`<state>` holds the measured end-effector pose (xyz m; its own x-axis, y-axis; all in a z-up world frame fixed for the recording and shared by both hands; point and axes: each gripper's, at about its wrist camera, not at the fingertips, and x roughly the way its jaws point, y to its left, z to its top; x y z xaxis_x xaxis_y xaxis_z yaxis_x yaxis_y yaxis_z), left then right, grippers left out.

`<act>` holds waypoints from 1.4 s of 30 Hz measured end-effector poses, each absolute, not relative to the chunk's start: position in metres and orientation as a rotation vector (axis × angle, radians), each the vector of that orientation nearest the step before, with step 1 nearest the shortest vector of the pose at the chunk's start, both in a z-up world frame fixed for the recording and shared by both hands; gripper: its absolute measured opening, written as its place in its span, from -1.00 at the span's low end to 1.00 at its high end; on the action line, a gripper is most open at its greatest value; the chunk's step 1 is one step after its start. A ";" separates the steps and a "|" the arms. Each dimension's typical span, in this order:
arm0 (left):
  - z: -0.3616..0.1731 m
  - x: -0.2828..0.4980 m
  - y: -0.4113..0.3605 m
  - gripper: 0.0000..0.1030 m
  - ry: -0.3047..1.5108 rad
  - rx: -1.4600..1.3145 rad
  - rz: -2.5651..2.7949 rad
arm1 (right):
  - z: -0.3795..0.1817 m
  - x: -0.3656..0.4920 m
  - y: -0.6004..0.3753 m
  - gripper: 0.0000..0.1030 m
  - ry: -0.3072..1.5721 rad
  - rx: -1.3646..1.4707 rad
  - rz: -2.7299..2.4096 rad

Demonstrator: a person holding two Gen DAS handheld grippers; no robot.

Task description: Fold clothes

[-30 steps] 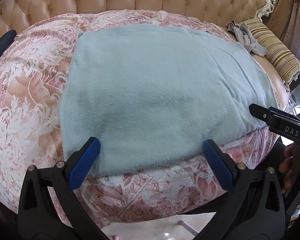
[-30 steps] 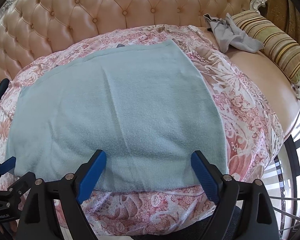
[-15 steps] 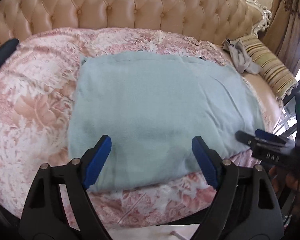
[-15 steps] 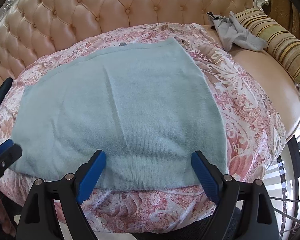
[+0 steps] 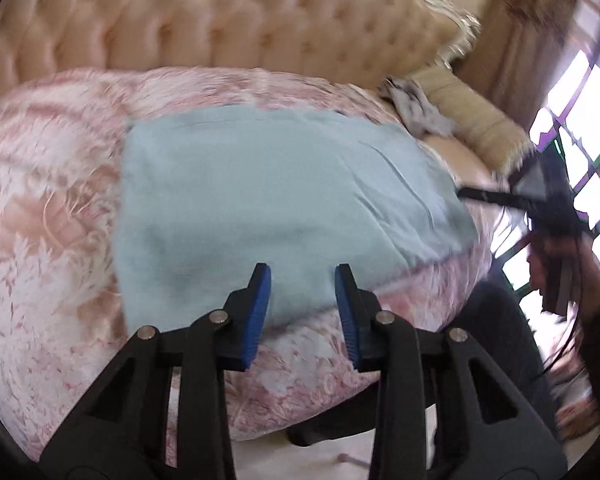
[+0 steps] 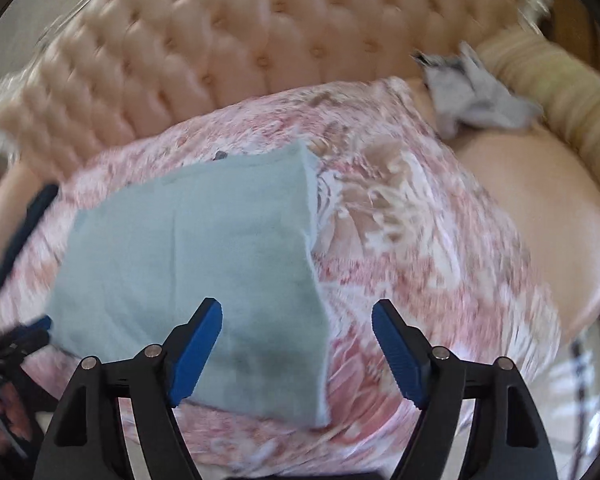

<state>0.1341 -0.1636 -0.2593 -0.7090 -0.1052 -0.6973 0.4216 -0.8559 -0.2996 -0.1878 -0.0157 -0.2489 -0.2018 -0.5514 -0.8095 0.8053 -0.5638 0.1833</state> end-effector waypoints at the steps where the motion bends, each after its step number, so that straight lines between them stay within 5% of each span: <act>1: -0.260 0.132 -0.155 -0.29 0.575 1.032 -2.589 | -0.251 -0.192 -0.018 0.53 0.335 1.111 -1.864; 11: -0.260 0.079 -0.043 -0.29 -0.493 1.067 -2.611 | -0.272 -0.238 -0.054 0.50 0.168 1.256 -1.668; 14: -0.268 0.052 -0.029 -0.29 -0.670 1.073 -2.572 | -0.273 -0.240 -0.063 -0.79 0.210 1.265 -1.671; 21: -0.288 0.020 -0.023 -0.28 -0.849 1.137 -2.493 | -0.256 -0.231 -0.062 -0.81 0.266 1.202 -1.703; 23: -0.289 0.014 -0.026 -0.53 -0.859 1.153 -2.467 | -0.251 -0.230 -0.060 -0.82 0.253 1.187 -1.708; 24: -0.290 0.013 -0.026 -0.91 -0.869 1.164 -2.453 | -0.250 -0.232 -0.058 -0.82 0.241 1.193 -1.714; 42: -0.297 0.022 -0.025 -0.92 -0.859 1.177 -2.461 | -0.247 -0.249 -0.057 -0.79 0.361 1.209 -1.879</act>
